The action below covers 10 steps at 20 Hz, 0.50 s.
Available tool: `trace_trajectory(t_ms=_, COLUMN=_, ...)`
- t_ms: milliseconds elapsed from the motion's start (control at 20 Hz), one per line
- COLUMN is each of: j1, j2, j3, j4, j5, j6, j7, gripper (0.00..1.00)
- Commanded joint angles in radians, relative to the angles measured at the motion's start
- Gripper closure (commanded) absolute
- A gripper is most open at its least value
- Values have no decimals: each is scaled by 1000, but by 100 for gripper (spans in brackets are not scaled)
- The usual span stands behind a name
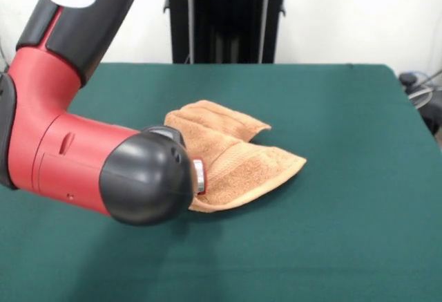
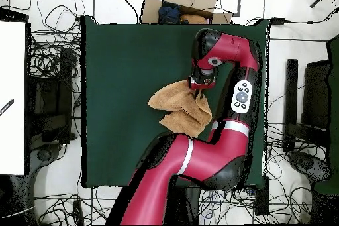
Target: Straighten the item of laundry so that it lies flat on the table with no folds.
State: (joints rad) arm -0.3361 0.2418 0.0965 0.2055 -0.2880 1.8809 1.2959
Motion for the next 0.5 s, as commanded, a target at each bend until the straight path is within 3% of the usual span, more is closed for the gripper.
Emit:
trace_trajectory(t_ms=50, j1=-25, j2=90, j3=307, j4=-126, j5=-221, j6=-96, j7=-308, gripper=100)
trace_trajectory(t_ms=350, j1=-55, j2=44, j3=542, j4=-109, j5=-470, j6=-69, j7=-333, gripper=100)
trace_trajectory(t_ms=500, j1=-42, j2=21, j3=562, j4=-108, j5=-543, j6=-148, j7=-299, gripper=100)
